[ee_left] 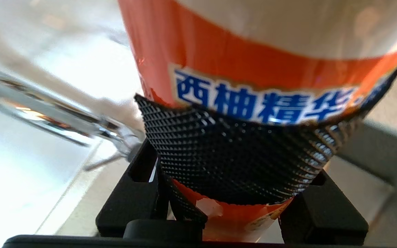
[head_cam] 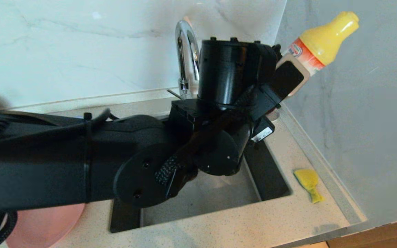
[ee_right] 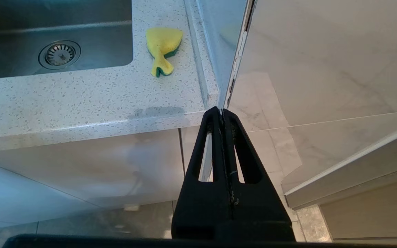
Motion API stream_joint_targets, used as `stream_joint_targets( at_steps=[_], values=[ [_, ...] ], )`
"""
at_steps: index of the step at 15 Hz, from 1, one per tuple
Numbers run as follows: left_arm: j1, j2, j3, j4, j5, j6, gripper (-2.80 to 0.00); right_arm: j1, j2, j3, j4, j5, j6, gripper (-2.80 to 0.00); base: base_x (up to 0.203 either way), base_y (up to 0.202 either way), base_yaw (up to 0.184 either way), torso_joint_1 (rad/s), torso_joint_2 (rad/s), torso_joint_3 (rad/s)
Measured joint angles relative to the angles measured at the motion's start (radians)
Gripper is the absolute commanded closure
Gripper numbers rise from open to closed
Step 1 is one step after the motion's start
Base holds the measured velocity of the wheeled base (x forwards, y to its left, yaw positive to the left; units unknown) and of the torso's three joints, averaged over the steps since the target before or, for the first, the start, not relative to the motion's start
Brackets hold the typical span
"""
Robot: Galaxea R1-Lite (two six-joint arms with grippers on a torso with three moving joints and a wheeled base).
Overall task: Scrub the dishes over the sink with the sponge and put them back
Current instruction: Squeeze it onto the sponge
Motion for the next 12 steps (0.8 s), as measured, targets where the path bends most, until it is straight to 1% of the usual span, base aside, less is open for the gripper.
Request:
stream_joint_targets(
  at_steps=[5, 12],
  values=[
    [-0.002, 0.030, 0.084, -0.004, 0.001, 0.009, 0.00, 0.000, 0.000, 0.000, 0.000, 0.000, 0.000, 0.00, 0.000, 0.000, 0.000, 0.000, 0.00, 0.000],
    [-0.015, 0.084, 0.138, -0.003, 0.001, 0.026, 0.00, 0.000, 0.000, 0.000, 0.000, 0.000, 0.000, 0.00, 0.000, 0.000, 0.000, 0.000, 0.00, 0.000]
  ],
)
